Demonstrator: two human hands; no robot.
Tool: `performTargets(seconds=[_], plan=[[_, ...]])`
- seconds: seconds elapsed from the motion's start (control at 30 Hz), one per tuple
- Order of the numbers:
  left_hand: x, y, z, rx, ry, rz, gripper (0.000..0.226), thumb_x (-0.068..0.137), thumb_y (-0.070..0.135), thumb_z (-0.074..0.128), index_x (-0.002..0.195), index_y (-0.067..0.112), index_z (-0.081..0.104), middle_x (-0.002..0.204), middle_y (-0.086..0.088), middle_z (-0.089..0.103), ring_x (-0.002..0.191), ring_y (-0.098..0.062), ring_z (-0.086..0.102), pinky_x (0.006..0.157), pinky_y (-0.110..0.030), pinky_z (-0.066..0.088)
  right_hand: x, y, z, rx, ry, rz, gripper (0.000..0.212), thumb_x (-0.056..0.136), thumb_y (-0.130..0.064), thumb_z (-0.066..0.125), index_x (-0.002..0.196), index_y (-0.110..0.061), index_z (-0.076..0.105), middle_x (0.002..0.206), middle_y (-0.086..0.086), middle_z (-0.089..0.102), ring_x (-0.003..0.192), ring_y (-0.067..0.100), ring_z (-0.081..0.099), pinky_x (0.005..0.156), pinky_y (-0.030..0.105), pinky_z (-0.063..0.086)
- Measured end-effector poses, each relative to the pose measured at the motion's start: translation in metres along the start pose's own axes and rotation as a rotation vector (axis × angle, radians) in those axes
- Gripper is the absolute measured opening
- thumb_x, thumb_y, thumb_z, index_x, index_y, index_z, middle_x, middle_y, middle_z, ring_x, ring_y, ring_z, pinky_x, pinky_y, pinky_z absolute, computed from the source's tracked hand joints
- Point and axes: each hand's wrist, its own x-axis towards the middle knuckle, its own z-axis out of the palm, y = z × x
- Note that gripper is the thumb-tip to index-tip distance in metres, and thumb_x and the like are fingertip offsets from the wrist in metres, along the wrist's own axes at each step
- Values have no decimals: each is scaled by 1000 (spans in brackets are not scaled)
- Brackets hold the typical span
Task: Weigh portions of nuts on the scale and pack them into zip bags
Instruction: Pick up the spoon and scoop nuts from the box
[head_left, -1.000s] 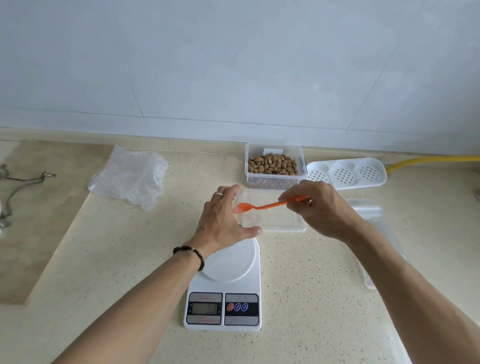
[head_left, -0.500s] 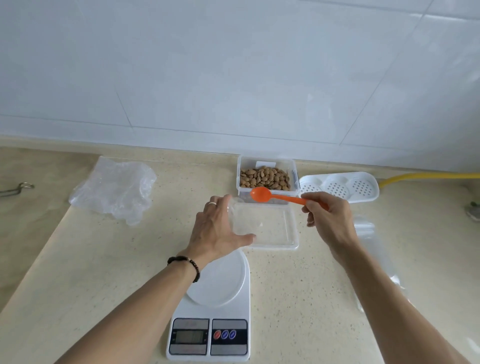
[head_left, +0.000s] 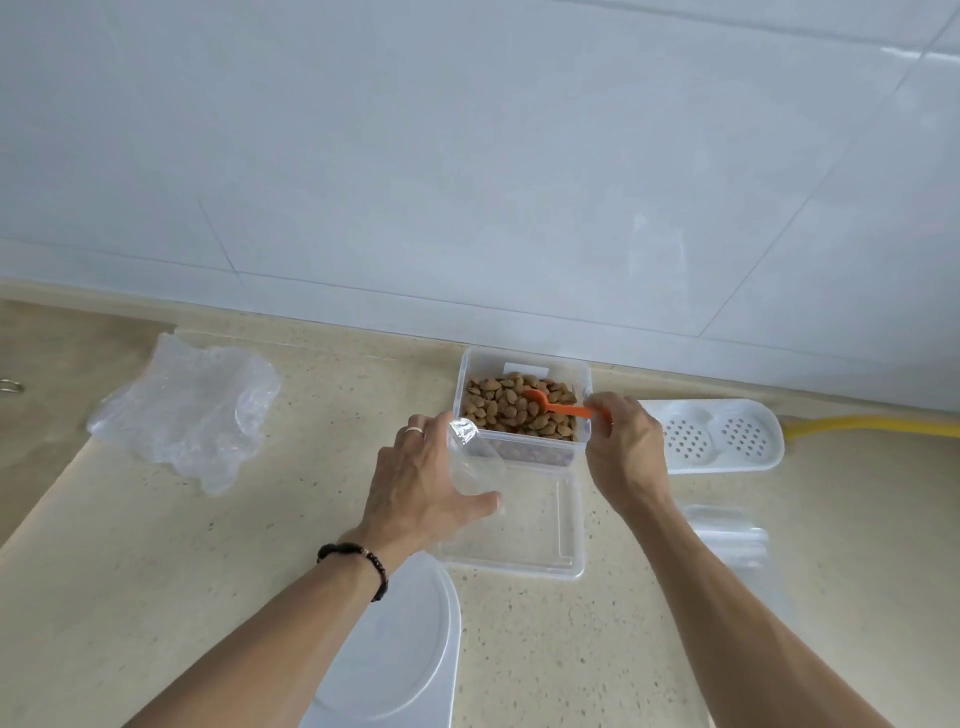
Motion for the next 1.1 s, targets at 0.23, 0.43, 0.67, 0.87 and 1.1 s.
performTargets(seconds=[0.23, 0.43, 0.67, 0.87, 1.1], plan=[[6, 0, -1, 21, 29, -3, 95, 65, 63, 72, 141, 24, 31, 132, 1, 41, 123, -18, 42, 102, -33, 36, 7, 2, 11, 233, -70, 390, 27, 94, -5, 46, 103, -10, 71, 79, 4, 66, 64, 19, 59, 64, 39, 57], [12, 0, -3, 25, 41, 17, 96, 65, 62, 73, 142, 23, 31, 133, 1, 40, 124, -19, 41, 100, -32, 34, 7, 3, 1, 400, -13, 518, 27, 91, 2, 47, 87, -12, 70, 75, 9, 66, 59, 18, 56, 61, 35, 54], [23, 6, -2, 20, 37, 44, 93, 64, 61, 74, 139, 22, 34, 130, 0, 43, 121, -19, 43, 99, -33, 36, 8, 3, -18, 497, 43, 552, 24, 93, 1, 51, 85, -15, 68, 80, 11, 67, 63, 17, 57, 56, 26, 50], [29, 9, 2, -17, -5, -15, 98, 64, 62, 75, 143, 21, 33, 134, -2, 42, 127, -20, 40, 103, -35, 37, 0, -10, -44, 613, -23, 511, 18, 95, 2, 52, 95, -5, 69, 76, 11, 64, 60, 17, 53, 58, 28, 48], [31, 15, -6, -143, -16, -32, 106, 62, 61, 79, 145, 18, 30, 137, -2, 39, 127, -20, 39, 105, -39, 38, -12, -44, -62, 287, -212, 139, 21, 94, -4, 55, 91, -17, 71, 74, 4, 69, 59, 21, 60, 58, 35, 57]])
